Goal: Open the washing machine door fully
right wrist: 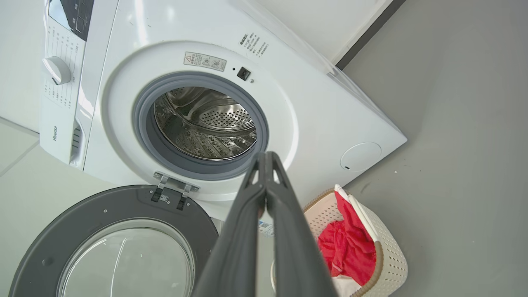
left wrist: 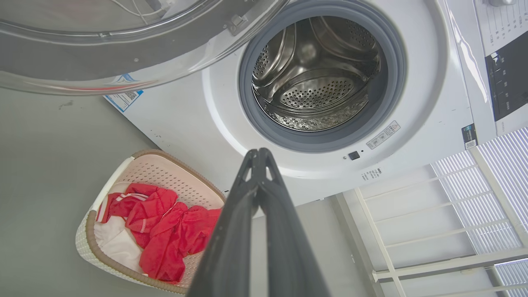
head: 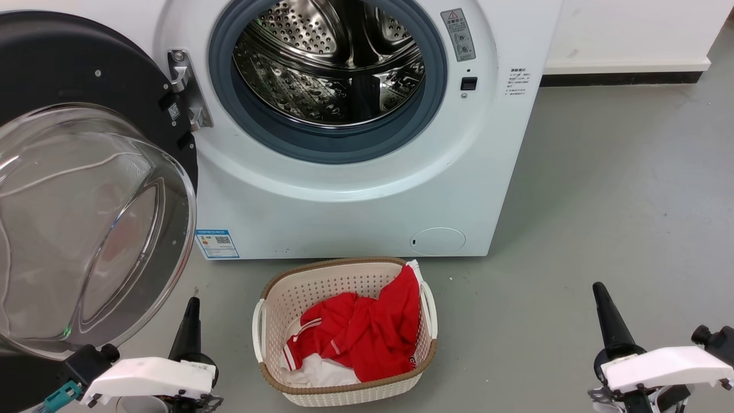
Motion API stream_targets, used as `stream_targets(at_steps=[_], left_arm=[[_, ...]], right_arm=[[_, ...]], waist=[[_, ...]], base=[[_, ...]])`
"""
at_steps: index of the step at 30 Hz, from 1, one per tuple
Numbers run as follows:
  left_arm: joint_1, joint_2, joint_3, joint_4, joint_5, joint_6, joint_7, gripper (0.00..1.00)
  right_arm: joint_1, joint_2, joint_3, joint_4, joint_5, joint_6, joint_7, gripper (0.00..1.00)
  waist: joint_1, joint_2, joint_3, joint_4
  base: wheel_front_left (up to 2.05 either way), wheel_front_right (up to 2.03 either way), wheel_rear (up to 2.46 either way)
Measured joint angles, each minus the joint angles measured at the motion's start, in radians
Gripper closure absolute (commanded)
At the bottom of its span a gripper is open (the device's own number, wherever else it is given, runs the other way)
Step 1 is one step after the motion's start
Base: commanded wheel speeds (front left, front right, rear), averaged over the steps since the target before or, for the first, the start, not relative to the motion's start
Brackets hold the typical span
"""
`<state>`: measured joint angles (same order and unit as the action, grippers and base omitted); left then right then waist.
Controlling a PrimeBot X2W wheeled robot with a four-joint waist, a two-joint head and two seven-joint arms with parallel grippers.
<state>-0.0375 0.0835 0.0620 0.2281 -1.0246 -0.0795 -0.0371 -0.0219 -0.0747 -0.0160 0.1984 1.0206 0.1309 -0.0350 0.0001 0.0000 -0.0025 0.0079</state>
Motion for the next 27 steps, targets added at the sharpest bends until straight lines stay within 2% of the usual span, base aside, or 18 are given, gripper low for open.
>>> stream_targets(at_steps=[27], left_arm=[[-0.029, -0.015, 0.023, 0.007, -0.267, -0.024, 0.070, 1.00]], right_arm=[[-0.034, -0.002, -0.026, 0.021, 0.282, 0.000, 0.053, 1.00]], waist=[[0.0000, 0.0000, 0.002, -0.003]], base=[[0.00, 0.00, 0.00]])
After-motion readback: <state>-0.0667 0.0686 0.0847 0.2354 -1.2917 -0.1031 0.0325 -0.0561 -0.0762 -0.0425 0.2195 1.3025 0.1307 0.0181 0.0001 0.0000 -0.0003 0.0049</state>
